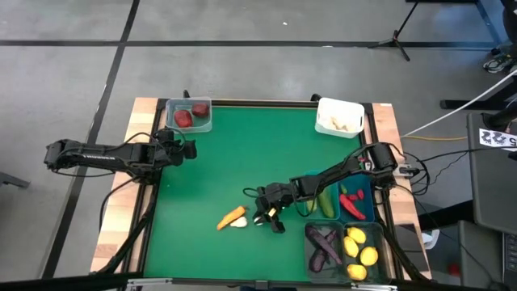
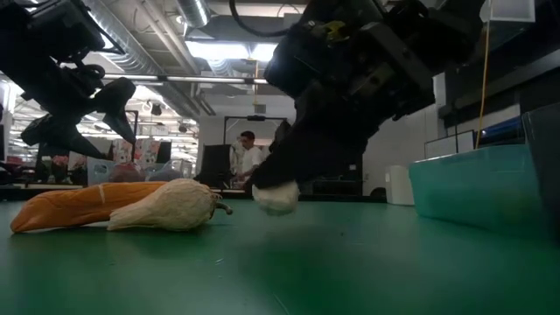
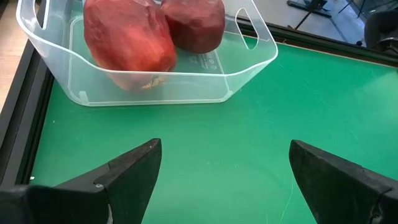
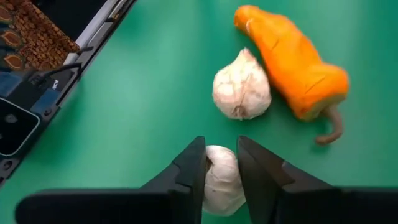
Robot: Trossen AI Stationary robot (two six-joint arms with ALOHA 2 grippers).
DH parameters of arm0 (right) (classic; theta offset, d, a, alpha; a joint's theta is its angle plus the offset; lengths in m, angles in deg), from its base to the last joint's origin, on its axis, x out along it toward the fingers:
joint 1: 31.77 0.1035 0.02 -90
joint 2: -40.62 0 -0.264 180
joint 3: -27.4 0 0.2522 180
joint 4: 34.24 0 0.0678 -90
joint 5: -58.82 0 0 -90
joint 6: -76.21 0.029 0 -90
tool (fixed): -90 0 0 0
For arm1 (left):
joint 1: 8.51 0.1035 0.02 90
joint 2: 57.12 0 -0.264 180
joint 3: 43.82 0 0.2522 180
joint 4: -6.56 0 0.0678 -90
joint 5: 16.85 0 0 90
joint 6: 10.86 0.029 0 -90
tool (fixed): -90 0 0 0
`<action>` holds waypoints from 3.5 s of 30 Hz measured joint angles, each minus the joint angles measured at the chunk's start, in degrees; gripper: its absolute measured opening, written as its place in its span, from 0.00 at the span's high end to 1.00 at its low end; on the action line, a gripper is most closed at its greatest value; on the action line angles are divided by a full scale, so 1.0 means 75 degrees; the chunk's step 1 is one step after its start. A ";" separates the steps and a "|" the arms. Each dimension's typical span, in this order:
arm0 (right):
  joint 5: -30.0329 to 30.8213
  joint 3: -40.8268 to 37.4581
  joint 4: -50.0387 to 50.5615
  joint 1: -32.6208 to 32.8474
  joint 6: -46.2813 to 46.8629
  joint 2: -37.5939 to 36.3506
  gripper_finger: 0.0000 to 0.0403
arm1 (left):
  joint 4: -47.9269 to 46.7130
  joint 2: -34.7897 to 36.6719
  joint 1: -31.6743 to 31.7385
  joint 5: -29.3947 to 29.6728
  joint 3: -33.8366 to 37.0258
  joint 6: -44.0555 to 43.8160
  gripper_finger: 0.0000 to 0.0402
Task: Sort produce into baskets
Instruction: Put the garlic into the white bin, then put the orange pepper into the blue bin
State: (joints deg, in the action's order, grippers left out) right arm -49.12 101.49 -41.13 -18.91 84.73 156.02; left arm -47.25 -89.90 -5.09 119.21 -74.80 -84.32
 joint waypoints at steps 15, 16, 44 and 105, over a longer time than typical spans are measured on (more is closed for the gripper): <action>-0.0084 0.0000 0.2892 -0.1492 -0.1416 -0.1955 0.79 | -0.0006 0.0000 0.0000 -0.0011 0.0000 0.0037 0.14; 0.0012 0.0000 0.3194 -0.1648 -0.1561 -0.2145 0.79 | -0.0006 0.0000 0.0000 -0.0034 0.0001 0.0040 0.14; 0.2463 -0.0212 0.7948 -0.8424 -0.2331 -0.5528 0.79 | -0.0009 0.0000 0.0000 -0.0131 0.0000 0.0070 0.14; -0.0509 0.0029 0.5063 -0.2331 -0.1679 -0.4955 0.47 | 0.0003 0.0000 0.0000 -0.0119 -0.0002 -0.0010 0.14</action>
State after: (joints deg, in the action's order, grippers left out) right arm -52.94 101.71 -3.16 -36.39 72.14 118.85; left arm -47.23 -89.90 -5.09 118.32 -74.81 -84.39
